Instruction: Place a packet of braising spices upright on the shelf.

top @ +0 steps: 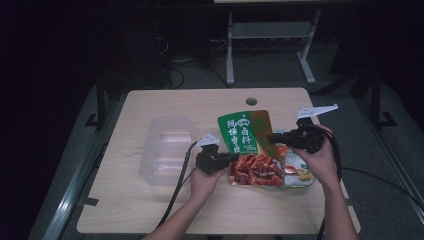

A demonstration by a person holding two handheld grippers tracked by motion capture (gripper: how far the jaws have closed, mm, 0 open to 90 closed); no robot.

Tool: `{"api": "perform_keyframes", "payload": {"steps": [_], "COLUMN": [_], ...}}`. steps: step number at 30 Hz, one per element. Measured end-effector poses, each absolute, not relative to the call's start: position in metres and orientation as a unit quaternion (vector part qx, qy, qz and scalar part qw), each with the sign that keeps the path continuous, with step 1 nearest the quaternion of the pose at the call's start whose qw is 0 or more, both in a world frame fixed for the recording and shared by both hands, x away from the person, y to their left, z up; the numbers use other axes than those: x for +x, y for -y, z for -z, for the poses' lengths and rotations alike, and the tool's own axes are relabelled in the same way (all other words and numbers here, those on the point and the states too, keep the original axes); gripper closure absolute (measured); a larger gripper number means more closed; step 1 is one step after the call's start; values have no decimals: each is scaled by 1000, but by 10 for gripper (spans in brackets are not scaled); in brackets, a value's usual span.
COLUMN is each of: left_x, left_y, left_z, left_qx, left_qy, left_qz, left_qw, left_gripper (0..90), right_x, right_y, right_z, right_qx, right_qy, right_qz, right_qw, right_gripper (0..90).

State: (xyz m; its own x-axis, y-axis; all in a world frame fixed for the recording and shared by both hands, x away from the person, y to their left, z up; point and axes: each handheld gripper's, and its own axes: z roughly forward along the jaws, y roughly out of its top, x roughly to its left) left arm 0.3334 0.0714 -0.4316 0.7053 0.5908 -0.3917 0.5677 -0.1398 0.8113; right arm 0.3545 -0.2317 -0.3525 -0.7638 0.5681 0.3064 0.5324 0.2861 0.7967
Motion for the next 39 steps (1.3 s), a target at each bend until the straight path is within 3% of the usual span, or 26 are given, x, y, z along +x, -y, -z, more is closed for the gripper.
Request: {"api": "perform_keyframes", "payload": {"steps": [7,18,23,25,26,27,29,39], "left_x": [328,323,316,311,309,306,301,286], "left_y": [-72,-73,-73,-71,-71,-71,-72,-84], "left_z": [431,431,429,428,427,425,421,410], "left_qx": [762,778,783,790,791,793,797,794], "left_qy": [-375,-359,-351,-344,-344,-341,-332,-321], "left_qz": [-47,-71,-88,-103,-111,-116,-123,-116], "left_qw": [525,511,506,497,493,491,490,502], "left_gripper": [865,871,862,831,744,744,623,397], "right_x": [355,362,360,358,356,356,352,337], "right_y": [233,209,205,204,204,204,205,194], "right_z": [360,381,382,380,377,377,370,344], "right_qx": [354,345,341,334,328,328,316,285], "right_qy": [-807,-824,-829,-832,-833,-833,-830,-831], "right_qz": [-472,-449,-442,-442,-443,-443,-458,-478], "right_qw": [16,-31,-35,-35,-37,-37,-38,-4], "right_gripper": [893,842,894,897,898,898,899,900]}}
